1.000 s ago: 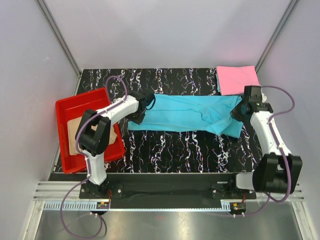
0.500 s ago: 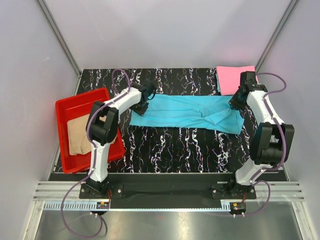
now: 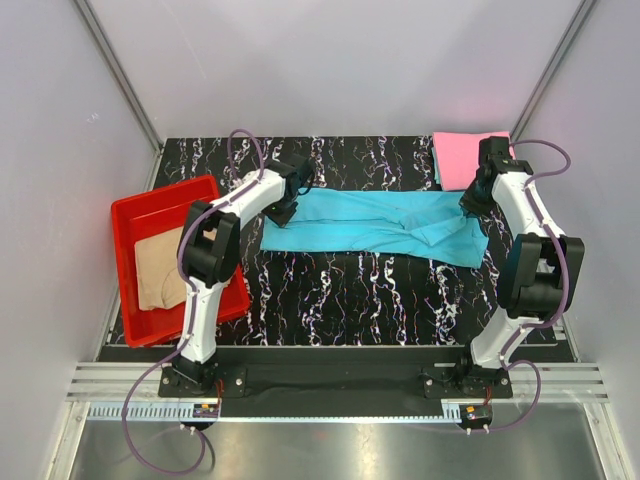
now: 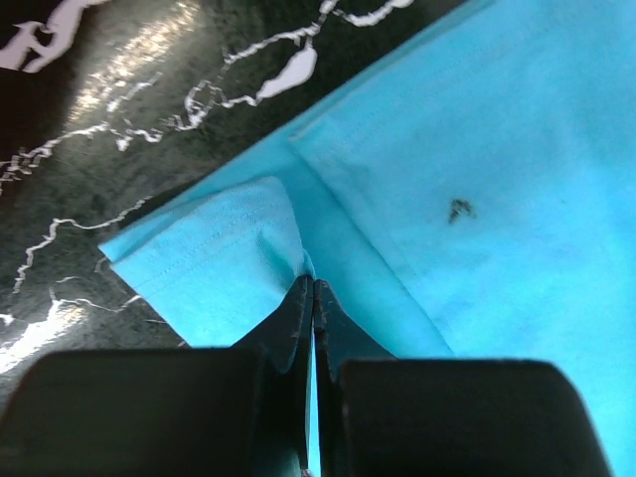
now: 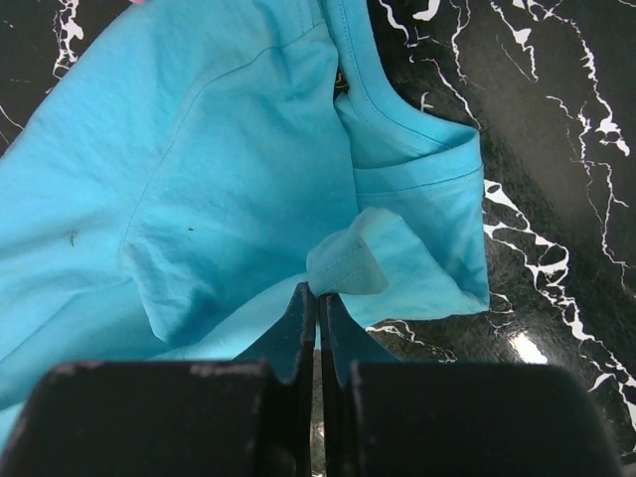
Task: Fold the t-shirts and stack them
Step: Fold the tshirt
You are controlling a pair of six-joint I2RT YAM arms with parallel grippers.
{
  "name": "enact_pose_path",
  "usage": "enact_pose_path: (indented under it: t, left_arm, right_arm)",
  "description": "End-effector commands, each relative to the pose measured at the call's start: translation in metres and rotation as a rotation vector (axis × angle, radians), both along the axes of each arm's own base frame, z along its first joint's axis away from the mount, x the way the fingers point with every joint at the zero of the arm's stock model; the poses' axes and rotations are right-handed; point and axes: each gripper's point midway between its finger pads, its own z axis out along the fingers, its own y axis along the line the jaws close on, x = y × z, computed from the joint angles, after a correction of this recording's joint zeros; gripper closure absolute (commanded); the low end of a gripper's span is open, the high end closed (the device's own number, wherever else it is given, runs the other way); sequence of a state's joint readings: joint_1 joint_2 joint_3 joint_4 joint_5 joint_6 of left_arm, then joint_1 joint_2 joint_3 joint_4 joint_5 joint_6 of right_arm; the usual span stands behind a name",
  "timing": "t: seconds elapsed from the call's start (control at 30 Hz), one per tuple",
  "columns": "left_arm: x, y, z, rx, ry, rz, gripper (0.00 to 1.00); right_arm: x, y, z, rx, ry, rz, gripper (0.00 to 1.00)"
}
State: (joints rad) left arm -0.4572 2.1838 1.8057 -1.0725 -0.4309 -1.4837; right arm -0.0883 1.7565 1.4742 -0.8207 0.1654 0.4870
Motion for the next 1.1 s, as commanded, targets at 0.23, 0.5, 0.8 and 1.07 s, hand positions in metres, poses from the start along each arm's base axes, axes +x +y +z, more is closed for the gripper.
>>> enact_pose_path:
  t: [0.23,0.5,0.8,1.07]
  left_arm:
    - [0.004,0.013,0.017,0.038,-0.044,0.040,1.00]
    - [0.019,0.008,0.016,0.021,-0.074,0.016,1.00]
    - [0.021,0.010,0.004,0.014,-0.051,0.026,1.00]
    - [0.026,0.011,-0.005,0.030,-0.048,0.021,1.00]
  right_arm:
    - [0.010,-0.012,0.030,-0.054,-0.059,0.002,1.00]
    - [0.018,-0.013,0.031,-0.062,-0.069,0.006,1.00]
    - [0.024,-0.011,0.029,-0.049,-0.072,0.012,1.00]
    - [0.029,-0.015,0.020,-0.070,-0.056,0.018,1.00]
